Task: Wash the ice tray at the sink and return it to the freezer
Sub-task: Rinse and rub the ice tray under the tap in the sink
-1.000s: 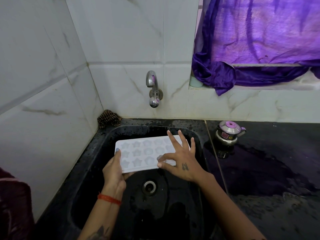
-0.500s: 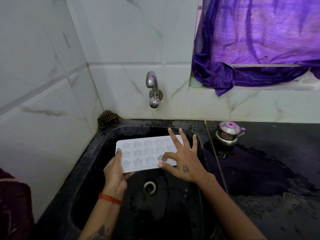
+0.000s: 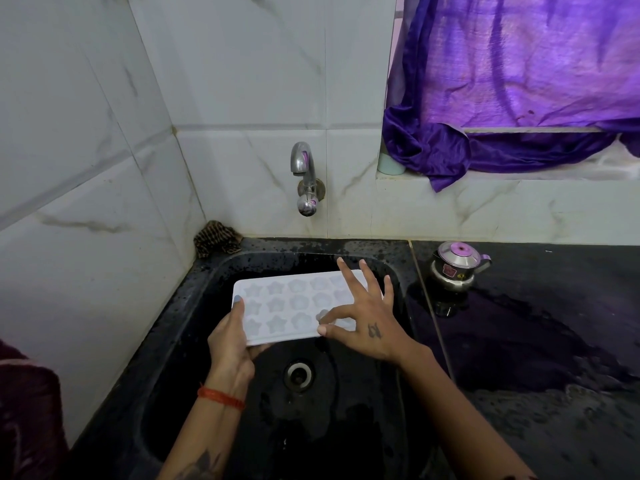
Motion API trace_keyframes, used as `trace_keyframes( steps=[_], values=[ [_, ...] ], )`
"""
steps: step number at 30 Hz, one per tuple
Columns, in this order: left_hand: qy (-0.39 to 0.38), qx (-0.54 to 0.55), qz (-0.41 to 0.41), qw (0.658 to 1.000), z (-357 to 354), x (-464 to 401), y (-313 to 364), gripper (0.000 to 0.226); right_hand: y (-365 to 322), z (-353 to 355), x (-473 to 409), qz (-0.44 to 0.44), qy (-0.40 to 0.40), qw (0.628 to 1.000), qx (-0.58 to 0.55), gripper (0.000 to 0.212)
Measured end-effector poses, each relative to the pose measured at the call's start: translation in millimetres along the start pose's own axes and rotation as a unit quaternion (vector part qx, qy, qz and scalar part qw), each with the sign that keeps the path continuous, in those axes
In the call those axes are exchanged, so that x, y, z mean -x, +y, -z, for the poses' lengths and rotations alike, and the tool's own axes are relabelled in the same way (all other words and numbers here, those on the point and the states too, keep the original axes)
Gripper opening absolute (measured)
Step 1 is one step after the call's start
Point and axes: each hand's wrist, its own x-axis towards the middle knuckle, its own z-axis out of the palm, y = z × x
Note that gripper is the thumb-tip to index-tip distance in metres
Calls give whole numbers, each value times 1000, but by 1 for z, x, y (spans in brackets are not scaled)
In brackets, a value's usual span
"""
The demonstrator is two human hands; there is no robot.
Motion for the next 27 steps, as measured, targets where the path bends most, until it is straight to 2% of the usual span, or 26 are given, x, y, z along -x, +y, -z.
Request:
trace_keyframes(
  steps=[5,13,20,23,27],
  values=[
    [-1,0,0,1000,0,2,0,18,1,2,2,2,8,1000,0,49],
    [1,-2,-3,1000,0,4,1,19,0,-2,4,29,41,996,77,51],
    [-2,5,-4,1000,-1,4,2,20,-13,-5,0,44,98,994,-9,39],
    [-3,9,-3,1000,-2,5,2,20,-21,-9,-2,58,86,995,-3,38],
    [-3,11,-4,1000,-2,6,2,20,-23,-16,-4,59,62,996,34,48]
  ],
)
